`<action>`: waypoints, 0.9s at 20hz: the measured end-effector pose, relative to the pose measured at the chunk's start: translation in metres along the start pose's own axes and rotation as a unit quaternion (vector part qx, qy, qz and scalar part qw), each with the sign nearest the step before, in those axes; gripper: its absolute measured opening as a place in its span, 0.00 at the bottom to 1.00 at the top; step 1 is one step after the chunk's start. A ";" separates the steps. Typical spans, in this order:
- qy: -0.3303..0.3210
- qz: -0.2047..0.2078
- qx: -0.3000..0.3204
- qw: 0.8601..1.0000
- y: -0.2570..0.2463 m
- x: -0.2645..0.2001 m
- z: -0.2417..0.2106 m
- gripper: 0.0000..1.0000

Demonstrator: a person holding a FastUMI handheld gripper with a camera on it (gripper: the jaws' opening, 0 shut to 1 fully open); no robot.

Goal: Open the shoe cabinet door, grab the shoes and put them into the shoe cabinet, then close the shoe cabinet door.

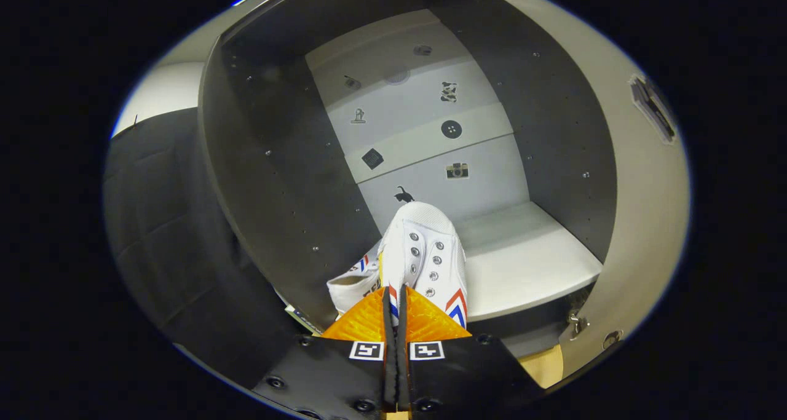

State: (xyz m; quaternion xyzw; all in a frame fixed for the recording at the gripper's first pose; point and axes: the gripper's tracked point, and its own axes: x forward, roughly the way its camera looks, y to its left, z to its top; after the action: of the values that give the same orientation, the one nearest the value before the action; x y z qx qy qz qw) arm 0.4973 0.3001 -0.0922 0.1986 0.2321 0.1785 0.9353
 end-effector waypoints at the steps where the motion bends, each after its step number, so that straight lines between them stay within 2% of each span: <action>1: -0.002 -0.002 0.003 1.000 -0.002 0.010 0.004 0.01; 9: -0.030 -0.030 -0.002 0.999 -0.018 0.059 0.039 0.01; 18: -0.022 -0.066 -0.020 0.997 -0.039 0.102 0.033 0.01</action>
State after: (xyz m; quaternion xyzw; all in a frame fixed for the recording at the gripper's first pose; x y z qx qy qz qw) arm 0.6075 0.3008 -0.1198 0.1681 0.2207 0.1170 0.9536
